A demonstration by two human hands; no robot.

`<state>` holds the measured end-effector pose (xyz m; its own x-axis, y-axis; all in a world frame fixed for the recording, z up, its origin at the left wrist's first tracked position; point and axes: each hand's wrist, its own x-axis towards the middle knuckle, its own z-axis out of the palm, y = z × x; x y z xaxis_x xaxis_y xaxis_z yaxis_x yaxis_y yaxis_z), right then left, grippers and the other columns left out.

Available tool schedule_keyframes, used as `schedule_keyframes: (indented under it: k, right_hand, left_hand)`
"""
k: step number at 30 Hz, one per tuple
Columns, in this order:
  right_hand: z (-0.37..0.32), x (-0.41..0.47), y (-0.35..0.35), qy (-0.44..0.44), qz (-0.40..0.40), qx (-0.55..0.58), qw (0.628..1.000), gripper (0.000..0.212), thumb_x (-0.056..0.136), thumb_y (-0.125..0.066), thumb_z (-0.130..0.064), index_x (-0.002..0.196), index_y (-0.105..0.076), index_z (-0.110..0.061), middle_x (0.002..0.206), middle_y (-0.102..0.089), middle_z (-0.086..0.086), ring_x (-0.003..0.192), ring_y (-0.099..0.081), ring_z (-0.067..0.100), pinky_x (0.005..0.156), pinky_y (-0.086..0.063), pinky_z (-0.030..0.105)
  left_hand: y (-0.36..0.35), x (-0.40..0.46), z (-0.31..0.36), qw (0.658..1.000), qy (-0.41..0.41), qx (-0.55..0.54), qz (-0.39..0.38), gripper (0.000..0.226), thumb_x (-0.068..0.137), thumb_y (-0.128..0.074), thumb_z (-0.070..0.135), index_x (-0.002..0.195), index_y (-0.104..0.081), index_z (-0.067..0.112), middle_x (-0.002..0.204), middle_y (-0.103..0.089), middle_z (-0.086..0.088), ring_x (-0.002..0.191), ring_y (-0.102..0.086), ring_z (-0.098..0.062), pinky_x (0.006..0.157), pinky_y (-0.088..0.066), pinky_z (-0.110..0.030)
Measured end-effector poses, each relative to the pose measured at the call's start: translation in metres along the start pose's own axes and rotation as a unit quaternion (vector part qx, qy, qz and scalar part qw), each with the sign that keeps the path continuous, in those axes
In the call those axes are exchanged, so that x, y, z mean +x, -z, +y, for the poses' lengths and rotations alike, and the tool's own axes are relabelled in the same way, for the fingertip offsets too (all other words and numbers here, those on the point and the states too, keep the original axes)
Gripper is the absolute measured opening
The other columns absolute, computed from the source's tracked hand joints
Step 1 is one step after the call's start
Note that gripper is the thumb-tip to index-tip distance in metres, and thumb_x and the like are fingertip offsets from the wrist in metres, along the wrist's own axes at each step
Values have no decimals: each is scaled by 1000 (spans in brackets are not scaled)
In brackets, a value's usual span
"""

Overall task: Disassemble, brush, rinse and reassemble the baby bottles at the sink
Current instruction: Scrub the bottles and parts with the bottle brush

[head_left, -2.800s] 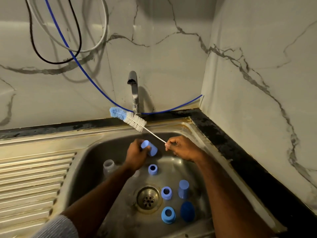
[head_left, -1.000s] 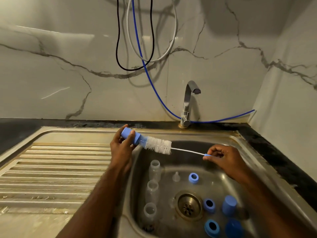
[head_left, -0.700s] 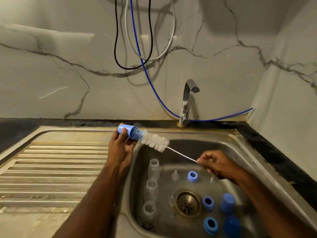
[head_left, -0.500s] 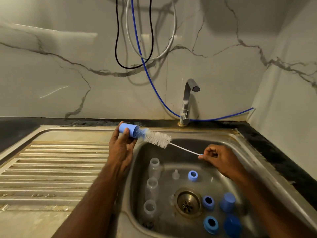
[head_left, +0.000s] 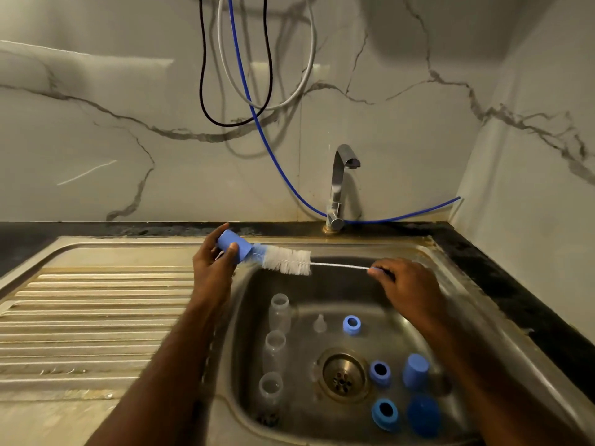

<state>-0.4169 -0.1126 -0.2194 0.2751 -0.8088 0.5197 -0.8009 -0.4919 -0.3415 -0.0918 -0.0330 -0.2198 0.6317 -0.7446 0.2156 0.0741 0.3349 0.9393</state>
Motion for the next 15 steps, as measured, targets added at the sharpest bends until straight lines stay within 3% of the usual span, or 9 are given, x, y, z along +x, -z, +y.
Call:
schedule_keyframes:
  k: [1, 3, 5, 7, 10, 13, 15]
  right_hand:
    - [2, 1, 1, 3, 2, -24, 1000, 16, 98, -59, -40, 95, -71, -30, 88, -67, -11, 84, -60, 9, 86, -48, 37]
    - [3, 0, 5, -8, -103, 14, 995, 27, 101, -52, -40, 82, -66, -26, 76, -63, -11, 74, -57, 7, 78, -45, 33]
    - [-3, -5, 7, -58, -253, 147, 954, 41, 103, -48, -40, 73, -65, -19, 61, -60, -5, 61, -54, 6, 66, -45, 26]
    - [-13, -10, 8, -103, -322, 275, 900, 44, 103, -46, -39, 73, -65, -13, 49, -49, -6, 46, -42, 6, 49, -36, 18]
    - [-20, -13, 6, -124, -317, 347, 874, 31, 100, -57, -38, 87, -63, -11, 55, -51, -2, 42, -39, 7, 40, -31, 19]
    - [-19, -14, 1, -68, -228, 323, 916, 23, 80, -83, -22, 82, -64, -11, 65, -66, 0, 48, -53, 8, 45, -43, 22]
    - [-14, -12, -6, -73, -159, 316, 933, 19, 77, -86, -18, 74, -67, -15, 67, -69, 2, 50, -59, 13, 51, -50, 29]
  left_hand:
    - [-1, 0, 0, 999, -22, 37, -7, 42, 98, -60, 7, 135, -58, 27, 139, -54, -7, 117, -62, -27, 90, -58, -43]
    - [-1, 2, 1, 999, -25, 41, -5, 40, 99, -60, 9, 135, -58, 27, 137, -56, -7, 116, -63, -26, 92, -58, -44]
    - [0, 4, 5, 993, 56, -104, 3, 36, 101, -55, 10, 136, -58, 22, 134, -58, -12, 117, -64, -31, 88, -60, -41]
    - [2, 3, 10, 947, 148, -286, -14, 34, 105, -47, 14, 138, -54, 17, 135, -58, -18, 121, -62, -34, 87, -60, -41]
    - [4, 6, 11, 903, 175, -392, -3, 37, 105, -45, 19, 142, -47, 13, 145, -50, -24, 131, -56, -35, 94, -58, -43]
    - [4, 8, 13, 915, 142, -376, 25, 34, 105, -45, 14, 139, -50, 13, 143, -51, -23, 124, -59, -34, 91, -59, -42]
    - [3, 7, 13, 943, 115, -307, 45, 37, 104, -48, 9, 140, -52, 16, 137, -55, -19, 118, -63, -31, 85, -61, -40]
